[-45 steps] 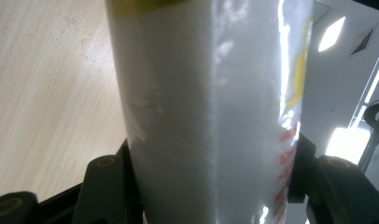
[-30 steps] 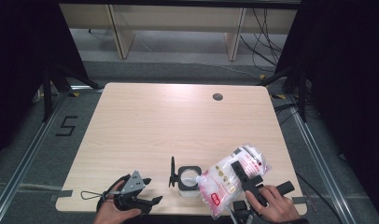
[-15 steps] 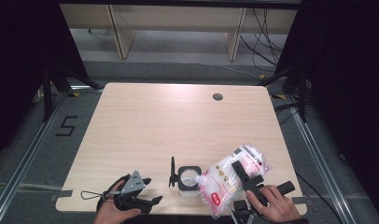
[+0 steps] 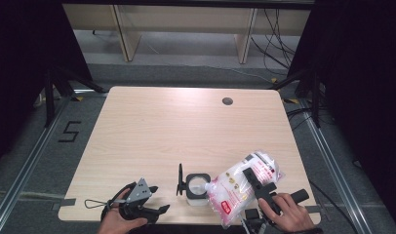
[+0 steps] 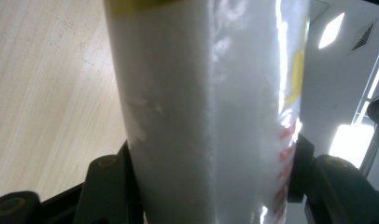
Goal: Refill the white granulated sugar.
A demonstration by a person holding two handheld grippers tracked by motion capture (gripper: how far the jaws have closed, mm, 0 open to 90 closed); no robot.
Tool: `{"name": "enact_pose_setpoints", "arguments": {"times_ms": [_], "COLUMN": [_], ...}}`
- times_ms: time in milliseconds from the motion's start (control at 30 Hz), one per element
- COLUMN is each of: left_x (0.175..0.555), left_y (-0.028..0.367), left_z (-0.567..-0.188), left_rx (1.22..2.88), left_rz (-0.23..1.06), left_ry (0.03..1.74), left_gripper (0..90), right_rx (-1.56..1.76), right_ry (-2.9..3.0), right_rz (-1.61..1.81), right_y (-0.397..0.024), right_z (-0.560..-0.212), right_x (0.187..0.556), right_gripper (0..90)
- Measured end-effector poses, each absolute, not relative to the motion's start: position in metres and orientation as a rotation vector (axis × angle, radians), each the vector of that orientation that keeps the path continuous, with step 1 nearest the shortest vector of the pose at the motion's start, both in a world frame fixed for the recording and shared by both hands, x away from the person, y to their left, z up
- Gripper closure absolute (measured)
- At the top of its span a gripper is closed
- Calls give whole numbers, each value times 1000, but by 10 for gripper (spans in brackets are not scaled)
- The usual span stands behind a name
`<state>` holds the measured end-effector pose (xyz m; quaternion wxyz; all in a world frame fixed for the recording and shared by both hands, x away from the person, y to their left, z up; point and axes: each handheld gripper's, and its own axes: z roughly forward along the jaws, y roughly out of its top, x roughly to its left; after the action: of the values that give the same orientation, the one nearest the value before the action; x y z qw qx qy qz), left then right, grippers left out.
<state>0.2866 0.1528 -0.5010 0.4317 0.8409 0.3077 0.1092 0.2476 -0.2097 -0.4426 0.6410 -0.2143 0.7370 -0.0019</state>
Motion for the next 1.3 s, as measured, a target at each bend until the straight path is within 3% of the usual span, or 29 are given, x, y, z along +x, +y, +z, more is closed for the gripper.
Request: {"name": "enact_pose_setpoints", "arguments": {"times_ms": [1300], "left_x": [286], "left_y": [153], "left_z": [-501], "left_rx": [2087], "left_rz": [266], "left_ry": [767], "left_gripper": [257], "right_rx": [-508], "right_ry": [1683], "right_rz": [-20], "right_y": [-208], "right_z": [-446], "right_x": [248], "right_gripper": [456]}}
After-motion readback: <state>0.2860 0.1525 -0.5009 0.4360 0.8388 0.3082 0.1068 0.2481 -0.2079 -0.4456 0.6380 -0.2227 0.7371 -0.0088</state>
